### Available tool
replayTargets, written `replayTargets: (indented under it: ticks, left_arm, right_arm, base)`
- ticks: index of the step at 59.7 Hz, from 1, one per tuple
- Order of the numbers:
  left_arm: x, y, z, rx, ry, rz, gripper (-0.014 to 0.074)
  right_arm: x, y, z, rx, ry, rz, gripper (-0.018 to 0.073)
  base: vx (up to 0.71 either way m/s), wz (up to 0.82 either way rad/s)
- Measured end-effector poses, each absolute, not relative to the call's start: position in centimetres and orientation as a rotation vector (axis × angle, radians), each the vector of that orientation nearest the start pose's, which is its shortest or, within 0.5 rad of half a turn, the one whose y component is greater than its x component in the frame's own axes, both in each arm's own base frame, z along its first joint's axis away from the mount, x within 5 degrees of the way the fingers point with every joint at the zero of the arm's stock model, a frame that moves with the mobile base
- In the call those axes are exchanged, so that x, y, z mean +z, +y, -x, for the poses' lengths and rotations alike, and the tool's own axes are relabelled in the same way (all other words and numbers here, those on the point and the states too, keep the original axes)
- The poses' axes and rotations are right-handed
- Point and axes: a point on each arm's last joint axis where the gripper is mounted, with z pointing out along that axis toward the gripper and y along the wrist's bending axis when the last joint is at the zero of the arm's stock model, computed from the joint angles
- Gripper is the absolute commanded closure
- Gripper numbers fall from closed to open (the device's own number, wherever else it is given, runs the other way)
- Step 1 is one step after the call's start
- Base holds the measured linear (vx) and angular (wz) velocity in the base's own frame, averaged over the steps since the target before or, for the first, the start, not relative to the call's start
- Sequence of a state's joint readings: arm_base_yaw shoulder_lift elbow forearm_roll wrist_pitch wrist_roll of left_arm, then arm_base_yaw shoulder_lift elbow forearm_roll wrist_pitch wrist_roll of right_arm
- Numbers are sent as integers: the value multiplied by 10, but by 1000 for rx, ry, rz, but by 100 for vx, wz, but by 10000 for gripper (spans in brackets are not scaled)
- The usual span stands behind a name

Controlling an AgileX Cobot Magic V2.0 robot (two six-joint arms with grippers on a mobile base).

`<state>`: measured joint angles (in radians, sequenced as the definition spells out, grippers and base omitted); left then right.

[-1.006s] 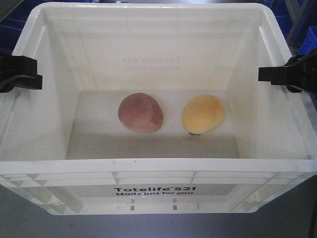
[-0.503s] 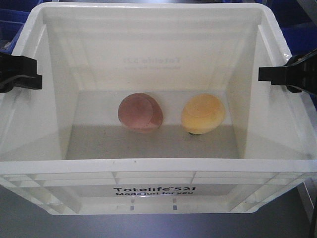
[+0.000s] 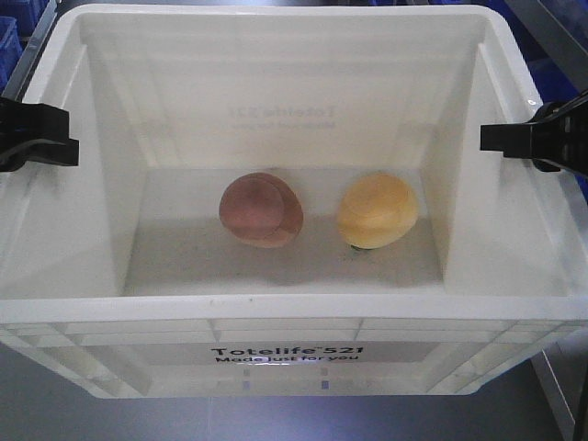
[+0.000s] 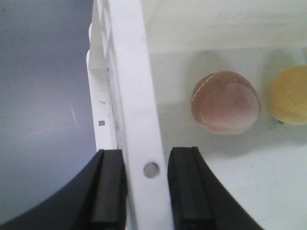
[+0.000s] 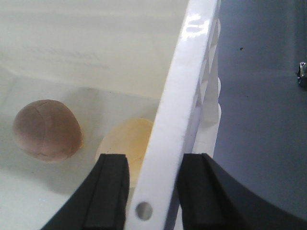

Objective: Place moving items into box and shelve
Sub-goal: 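Keep holding the crate rims as the base approaches the shelves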

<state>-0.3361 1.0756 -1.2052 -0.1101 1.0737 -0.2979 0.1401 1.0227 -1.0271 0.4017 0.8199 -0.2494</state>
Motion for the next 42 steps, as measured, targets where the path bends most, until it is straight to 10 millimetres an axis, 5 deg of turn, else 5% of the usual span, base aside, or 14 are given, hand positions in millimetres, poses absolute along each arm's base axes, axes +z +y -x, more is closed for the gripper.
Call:
replayTargets:
  ticks: [42]
  left_arm:
    - [397, -74, -185, -424, 2466, -27, 600]
  right_arm:
    - [374, 54, -195, 419, 2240, 276, 565]
  base:
    - [46, 3]
